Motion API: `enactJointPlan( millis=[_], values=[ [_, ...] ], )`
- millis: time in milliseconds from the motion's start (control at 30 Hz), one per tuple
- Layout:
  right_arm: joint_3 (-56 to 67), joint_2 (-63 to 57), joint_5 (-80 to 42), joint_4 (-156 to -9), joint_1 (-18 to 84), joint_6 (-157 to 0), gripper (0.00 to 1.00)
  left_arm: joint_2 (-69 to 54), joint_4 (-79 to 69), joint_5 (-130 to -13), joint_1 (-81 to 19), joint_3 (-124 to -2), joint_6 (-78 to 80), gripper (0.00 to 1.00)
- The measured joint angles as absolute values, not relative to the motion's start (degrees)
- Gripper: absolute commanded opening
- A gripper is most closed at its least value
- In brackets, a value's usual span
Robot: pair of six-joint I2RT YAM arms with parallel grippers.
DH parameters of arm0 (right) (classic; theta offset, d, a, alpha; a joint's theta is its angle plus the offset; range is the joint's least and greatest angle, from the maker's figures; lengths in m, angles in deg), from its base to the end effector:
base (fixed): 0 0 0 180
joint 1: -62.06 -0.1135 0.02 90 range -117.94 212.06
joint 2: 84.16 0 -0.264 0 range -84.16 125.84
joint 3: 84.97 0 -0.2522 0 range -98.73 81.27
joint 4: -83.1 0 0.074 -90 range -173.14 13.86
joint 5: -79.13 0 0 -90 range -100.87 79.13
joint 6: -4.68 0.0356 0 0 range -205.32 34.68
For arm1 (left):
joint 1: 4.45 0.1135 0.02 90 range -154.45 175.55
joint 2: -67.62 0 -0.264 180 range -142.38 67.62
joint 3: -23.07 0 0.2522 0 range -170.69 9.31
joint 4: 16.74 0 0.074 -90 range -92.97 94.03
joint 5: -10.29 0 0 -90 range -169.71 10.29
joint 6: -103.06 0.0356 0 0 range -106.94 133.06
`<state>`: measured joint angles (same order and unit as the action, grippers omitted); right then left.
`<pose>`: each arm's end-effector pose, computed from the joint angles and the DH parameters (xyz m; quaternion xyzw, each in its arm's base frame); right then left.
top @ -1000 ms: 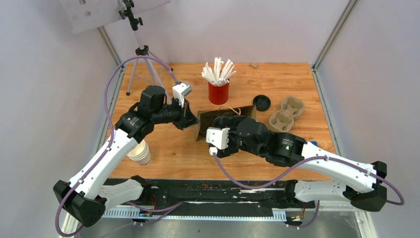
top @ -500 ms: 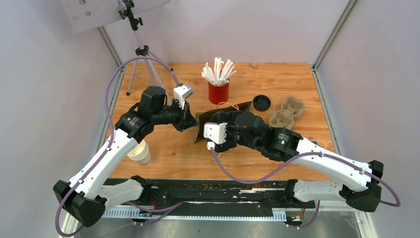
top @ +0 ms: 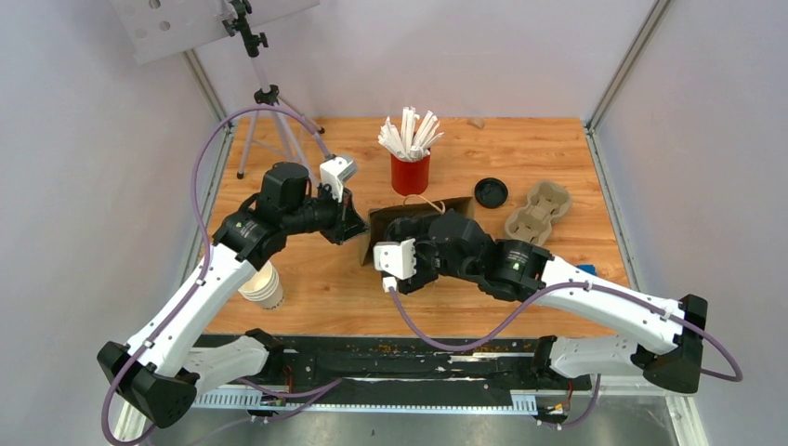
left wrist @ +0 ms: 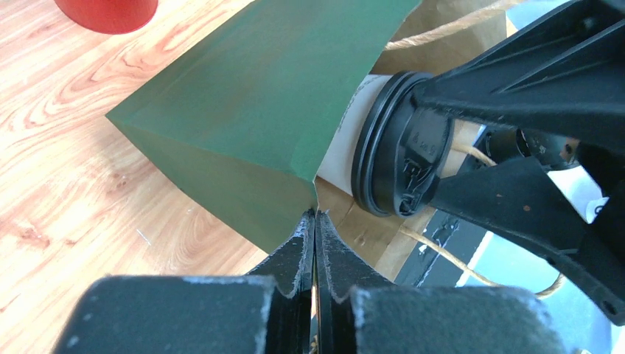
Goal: Pack the takeout coffee
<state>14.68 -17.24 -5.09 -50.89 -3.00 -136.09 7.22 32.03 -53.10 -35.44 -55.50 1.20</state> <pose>0.1104 0.2288 0.3560 -0.7293 0.4858 0.0158 0.4815 0.1807 -0.1271 0.3678 0.2529 0.8146 -0.3622 0.3758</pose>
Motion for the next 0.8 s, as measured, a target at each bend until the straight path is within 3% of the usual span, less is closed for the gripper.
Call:
enactJointPlan(
  millis=[800],
  values=[
    [18.87,-12.83,-6.95,-57.75,-3.00,-139.80,0.60,7.22,37.32,-55.44,-35.44,-57.60,-2.10,0.15]
  ],
)
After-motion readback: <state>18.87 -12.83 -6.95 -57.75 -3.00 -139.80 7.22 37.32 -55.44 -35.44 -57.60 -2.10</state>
